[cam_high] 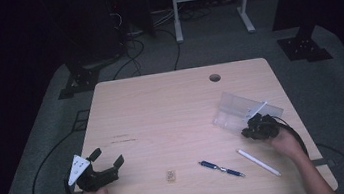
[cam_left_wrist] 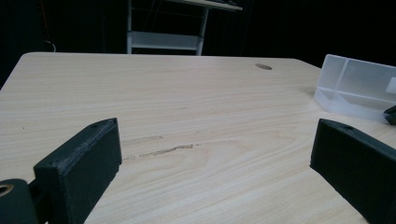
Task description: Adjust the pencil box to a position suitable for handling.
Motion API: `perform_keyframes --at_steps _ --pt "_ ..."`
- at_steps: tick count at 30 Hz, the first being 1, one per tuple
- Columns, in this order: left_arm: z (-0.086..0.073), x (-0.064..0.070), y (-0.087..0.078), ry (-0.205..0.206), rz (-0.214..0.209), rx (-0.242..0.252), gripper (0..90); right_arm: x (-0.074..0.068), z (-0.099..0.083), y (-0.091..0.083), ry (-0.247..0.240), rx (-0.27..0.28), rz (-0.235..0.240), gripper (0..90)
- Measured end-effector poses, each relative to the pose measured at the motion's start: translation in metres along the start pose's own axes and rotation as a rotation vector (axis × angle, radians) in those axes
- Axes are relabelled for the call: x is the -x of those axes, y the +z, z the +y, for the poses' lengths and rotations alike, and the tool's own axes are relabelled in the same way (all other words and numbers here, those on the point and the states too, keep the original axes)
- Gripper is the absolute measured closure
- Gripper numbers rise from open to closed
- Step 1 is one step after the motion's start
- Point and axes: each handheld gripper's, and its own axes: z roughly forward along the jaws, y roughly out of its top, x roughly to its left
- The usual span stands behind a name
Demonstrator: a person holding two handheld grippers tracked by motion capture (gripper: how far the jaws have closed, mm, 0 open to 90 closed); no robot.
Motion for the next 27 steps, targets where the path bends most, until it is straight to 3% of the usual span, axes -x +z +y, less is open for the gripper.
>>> perform_keyframes --at_steps 6,10,15,19,20,23,25,27 --pt "0.0 -0.001 0.0 -0.007 -0.004 -0.006 1.1 -0.002 0.0 -0.001 -0.024 0.0 0.007 86.3" --pt "0.0 -0.002 0.0 -0.012 -0.002 -0.011 1.1 -0.004 0.001 -0.004 -0.057 -0.008 -0.014 86.2" --pt "0.0 -0.002 0.001 -0.015 -0.004 -0.013 1.1 -0.005 0.004 -0.011 -0.066 0.012 -0.031 86.0" --pt "0.0 -0.002 0.001 -0.024 -0.004 -0.014 1.1 -0.012 0.013 -0.019 -0.085 0.053 -0.035 86.1" --pt "0.0 -0.003 0.001 -0.027 -0.005 -0.015 1.1 -0.016 0.019 -0.022 -0.108 0.069 -0.031 86.1" --pt "0.0 -0.003 0.001 -0.032 -0.004 -0.01 1.1 -0.021 0.026 -0.025 -0.127 0.079 -0.023 86.1" --pt "-0.001 -0.003 0.001 -0.036 -0.005 -0.009 1.1 -0.027 0.037 -0.027 -0.167 0.096 -0.011 86.0" --pt "0.0 -0.003 0.001 -0.037 -0.005 -0.009 1.1 -0.03 0.04 -0.028 -0.169 0.104 -0.005 86.0"
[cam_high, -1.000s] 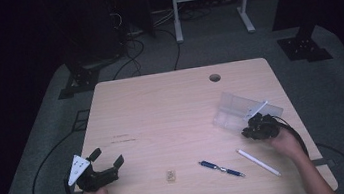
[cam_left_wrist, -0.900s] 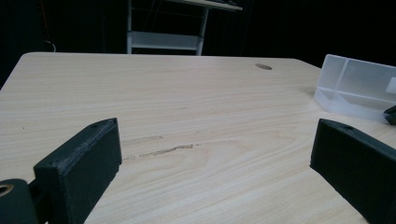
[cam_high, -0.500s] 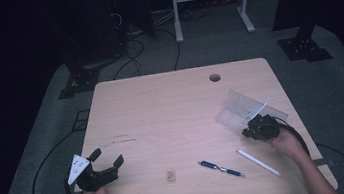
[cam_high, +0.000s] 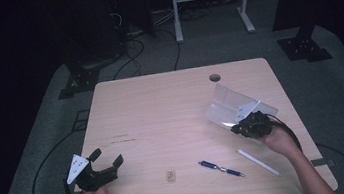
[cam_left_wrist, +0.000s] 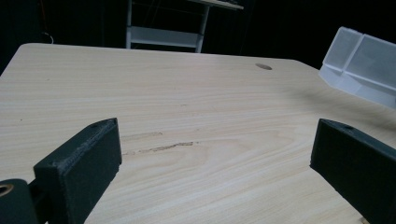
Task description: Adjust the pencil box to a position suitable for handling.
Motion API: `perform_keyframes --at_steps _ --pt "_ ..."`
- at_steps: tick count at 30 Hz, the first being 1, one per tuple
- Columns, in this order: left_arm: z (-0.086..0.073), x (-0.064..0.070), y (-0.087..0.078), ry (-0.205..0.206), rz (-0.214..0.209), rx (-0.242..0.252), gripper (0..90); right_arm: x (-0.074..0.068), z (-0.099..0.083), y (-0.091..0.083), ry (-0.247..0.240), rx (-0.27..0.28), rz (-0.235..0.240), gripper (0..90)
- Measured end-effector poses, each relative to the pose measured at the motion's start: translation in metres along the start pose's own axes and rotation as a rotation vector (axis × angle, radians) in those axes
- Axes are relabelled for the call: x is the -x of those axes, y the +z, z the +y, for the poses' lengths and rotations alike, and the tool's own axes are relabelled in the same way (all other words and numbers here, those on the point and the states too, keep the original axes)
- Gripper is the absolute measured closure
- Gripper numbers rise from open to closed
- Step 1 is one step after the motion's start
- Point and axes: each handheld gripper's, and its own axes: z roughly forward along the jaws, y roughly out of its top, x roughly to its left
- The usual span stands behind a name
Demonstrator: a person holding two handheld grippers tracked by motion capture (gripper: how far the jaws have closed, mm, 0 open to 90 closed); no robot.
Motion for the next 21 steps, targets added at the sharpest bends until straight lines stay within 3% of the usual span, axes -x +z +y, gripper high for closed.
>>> perform_keyframes --at_steps 6,13,21 --pt "0.0 0.0 0.0 0.0 -0.002 0.001 1.1 -0.013 0.029 0.002 -0.064 0.047 0.043 85.6" --pt "0.0 0.0 0.0 -0.004 -0.003 0.004 1.1 -0.028 0.054 0.02 -0.135 0.032 0.087 85.6" --pt "0.0 -0.001 0.0 -0.007 -0.004 0.005 1.1 -0.043 0.07 0.047 -0.183 0.006 0.146 85.4"
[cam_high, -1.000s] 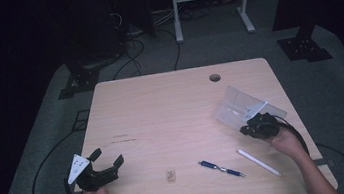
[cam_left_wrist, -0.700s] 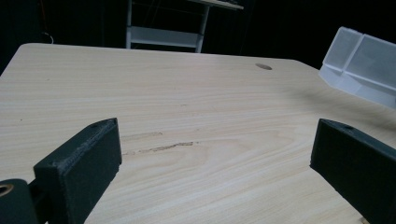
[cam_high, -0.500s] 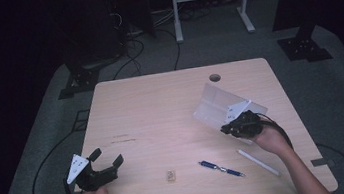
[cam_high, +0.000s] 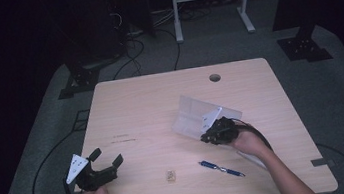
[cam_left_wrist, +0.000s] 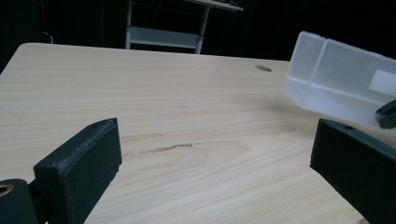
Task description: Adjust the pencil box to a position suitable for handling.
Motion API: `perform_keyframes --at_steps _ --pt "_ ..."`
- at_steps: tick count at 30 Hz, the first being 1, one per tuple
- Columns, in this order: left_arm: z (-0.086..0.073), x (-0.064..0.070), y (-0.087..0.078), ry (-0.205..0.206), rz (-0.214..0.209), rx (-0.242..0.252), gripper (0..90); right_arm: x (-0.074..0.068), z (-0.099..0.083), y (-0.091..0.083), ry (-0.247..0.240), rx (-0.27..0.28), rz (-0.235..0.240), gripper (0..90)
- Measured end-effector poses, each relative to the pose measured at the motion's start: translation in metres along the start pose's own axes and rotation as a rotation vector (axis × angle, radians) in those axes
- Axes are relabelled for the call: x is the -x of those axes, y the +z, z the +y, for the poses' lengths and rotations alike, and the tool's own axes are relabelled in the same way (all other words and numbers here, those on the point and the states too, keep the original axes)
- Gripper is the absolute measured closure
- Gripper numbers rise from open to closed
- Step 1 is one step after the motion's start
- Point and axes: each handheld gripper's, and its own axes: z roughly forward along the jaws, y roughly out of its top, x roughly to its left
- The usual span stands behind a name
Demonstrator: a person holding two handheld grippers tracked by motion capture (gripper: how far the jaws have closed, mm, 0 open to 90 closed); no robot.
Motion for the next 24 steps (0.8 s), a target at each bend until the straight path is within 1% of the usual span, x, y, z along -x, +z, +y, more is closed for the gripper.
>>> perform_keyframes --at_steps 1,4,6,10,18,24 --pt "0.0 0.0 0.0 0.0 0.0 0.0 1.1 -0.002 0.002 0.004 -0.01 -0.011 0.007 85.5" --pt "0.0 0.0 0.0 -0.001 -0.001 -0.002 1.1 -0.006 0.007 0.014 -0.033 -0.022 0.027 85.5" --pt "0.0 0.0 0.001 -0.001 0.0 -0.004 1.1 -0.008 0.01 0.02 -0.032 -0.029 0.038 85.5" --pt "0.0 0.0 0.001 -0.005 -0.001 -0.004 1.1 -0.01 0.012 0.029 -0.045 -0.044 0.056 85.4" --pt "0.0 0.0 0.001 -0.005 0.0 -0.004 1.1 -0.015 0.014 0.04 -0.067 -0.057 0.076 85.4" --pt "0.0 0.0 0.001 -0.005 -0.001 -0.004 1.1 -0.016 0.011 0.045 -0.057 -0.058 0.082 85.8"
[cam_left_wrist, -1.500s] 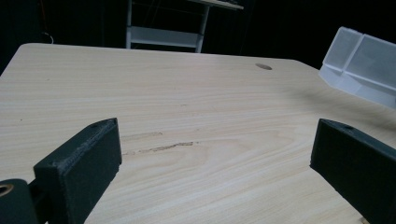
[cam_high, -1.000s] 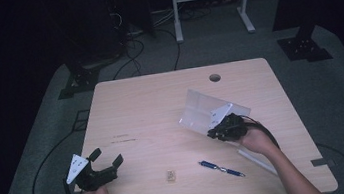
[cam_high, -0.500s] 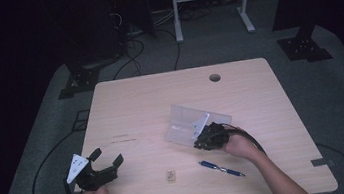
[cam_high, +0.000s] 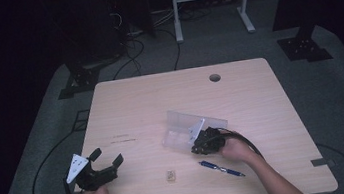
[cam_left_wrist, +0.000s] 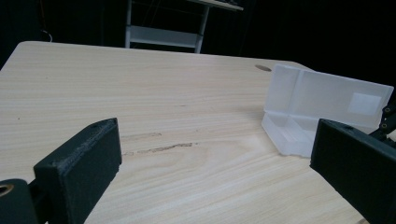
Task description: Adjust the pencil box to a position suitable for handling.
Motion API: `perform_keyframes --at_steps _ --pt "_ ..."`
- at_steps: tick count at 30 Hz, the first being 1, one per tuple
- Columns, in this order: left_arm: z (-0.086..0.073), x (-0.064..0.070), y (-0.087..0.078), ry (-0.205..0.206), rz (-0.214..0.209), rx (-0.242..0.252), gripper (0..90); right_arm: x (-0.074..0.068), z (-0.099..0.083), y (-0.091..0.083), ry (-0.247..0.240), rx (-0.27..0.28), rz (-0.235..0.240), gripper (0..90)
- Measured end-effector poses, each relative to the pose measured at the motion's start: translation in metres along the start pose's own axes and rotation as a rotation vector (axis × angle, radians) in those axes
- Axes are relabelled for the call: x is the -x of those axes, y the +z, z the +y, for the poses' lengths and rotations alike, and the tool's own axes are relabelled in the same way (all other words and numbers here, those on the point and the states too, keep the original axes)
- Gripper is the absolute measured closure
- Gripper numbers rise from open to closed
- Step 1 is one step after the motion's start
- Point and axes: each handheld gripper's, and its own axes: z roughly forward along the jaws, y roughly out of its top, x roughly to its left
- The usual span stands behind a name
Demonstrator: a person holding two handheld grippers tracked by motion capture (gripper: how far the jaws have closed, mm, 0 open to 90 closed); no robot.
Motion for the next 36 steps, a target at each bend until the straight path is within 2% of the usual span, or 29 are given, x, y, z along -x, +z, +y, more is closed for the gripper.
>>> perform_keyframes --at_steps 11,13,24,31,33,36 --pt "0.0 0.0 0.0 -0.001 0.001 0.0 1.1 -0.001 -0.003 0.002 0.034 0.018 0.012 85.2" --pt "0.0 0.0 0.0 0.001 0.0 0.0 1.1 -0.002 -0.004 -0.001 0.052 0.041 0.014 80.6" --pt "0.0 0.001 0.0 0.004 0.001 -0.004 1.1 -0.005 -0.015 -0.027 0.121 0.137 -0.025 68.3" --pt "0.0 0.001 0.0 0.009 0.001 -0.005 1.1 -0.009 -0.026 -0.04 0.153 0.15 -0.048 64.8" --pt "0.0 0.001 0.0 0.007 0.001 -0.006 1.1 -0.011 -0.034 -0.047 0.18 0.163 -0.059 63.6" --pt "-0.001 0.002 0.001 0.008 0.0 -0.007 1.1 -0.014 -0.042 -0.054 0.197 0.171 -0.074 62.9"
